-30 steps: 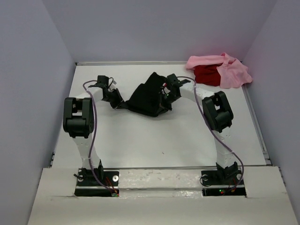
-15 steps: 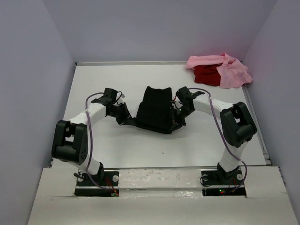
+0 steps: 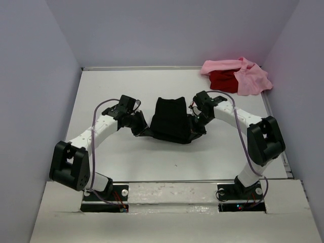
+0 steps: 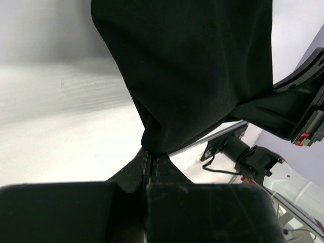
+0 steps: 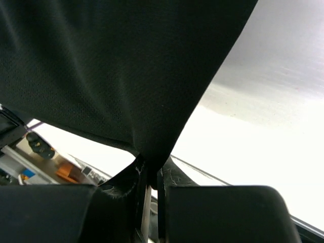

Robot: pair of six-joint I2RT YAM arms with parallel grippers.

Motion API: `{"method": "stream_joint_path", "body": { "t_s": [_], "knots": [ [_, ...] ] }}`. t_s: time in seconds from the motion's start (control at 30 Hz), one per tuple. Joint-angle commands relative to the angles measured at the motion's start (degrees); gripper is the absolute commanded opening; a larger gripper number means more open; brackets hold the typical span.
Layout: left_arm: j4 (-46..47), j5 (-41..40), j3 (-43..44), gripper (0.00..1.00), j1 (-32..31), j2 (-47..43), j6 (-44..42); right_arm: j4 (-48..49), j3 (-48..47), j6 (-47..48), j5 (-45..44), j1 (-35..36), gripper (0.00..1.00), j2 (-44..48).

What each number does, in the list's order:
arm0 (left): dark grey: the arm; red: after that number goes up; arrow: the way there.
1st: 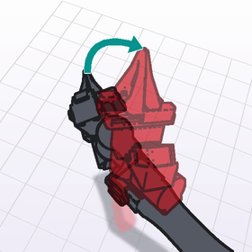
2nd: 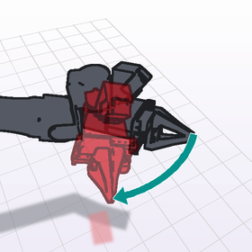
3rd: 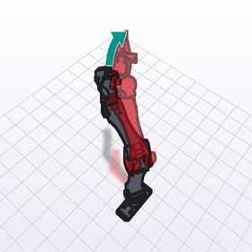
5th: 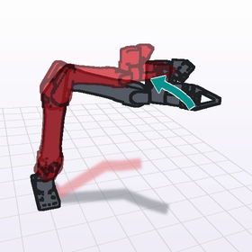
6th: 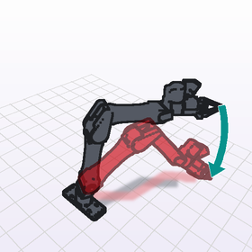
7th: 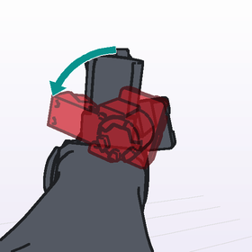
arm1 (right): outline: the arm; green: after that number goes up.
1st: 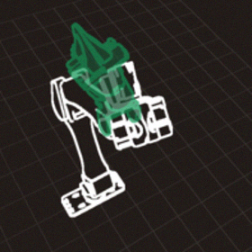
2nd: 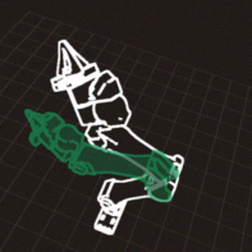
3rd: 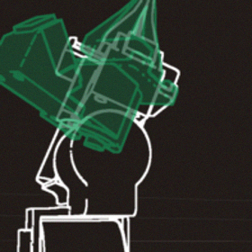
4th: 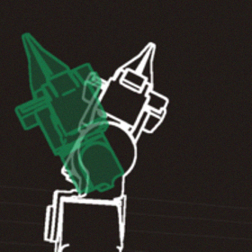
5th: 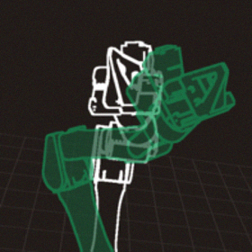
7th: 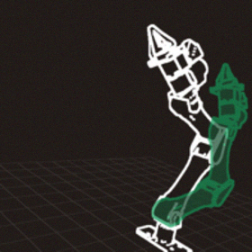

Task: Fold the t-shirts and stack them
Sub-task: Fold the tshirt

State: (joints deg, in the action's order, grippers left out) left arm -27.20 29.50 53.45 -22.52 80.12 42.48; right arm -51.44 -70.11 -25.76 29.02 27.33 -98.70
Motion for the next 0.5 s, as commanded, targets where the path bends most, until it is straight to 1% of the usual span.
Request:
{"method": "stream_joint_path", "body": {
  "t_s": [0.0, 0.17, 0.27, 0.37, 0.47],
  "knots": [
    [-3.91, -4.62, 5.61, 0.0, 0.2, -2.68, 0.06, -2.61, -2.49, -0.26, -4.75, -0.53, 0.0, 3.85],
    [-2.34, -5.5, 5.7, 0.0, 0.2, -4.62, 1.55, -1.3, -3.28, -0.69, -8.35, -0.53, 0.0, 8.07],
    [-0.05, -5.24, 5.7, 0.0, 0.11, -4.18, 1.99, -0.07, -5.73, -0.69, -10.55, -0.53, 0.0, 7.99],
    [1.01, -6.12, 7.63, 0.0, 0.2, -1.73, 0.77, 1.95, -8.46, -0.87, -11.44, -1.23, 0.0, 5.63],
    [2.5, -7.17, 10.78, 0.0, 0.2, 1.52, -0.29, 2.75, -14.08, -0.52, -11.96, -1.84, 0.0, 0.99]
  ]
}}
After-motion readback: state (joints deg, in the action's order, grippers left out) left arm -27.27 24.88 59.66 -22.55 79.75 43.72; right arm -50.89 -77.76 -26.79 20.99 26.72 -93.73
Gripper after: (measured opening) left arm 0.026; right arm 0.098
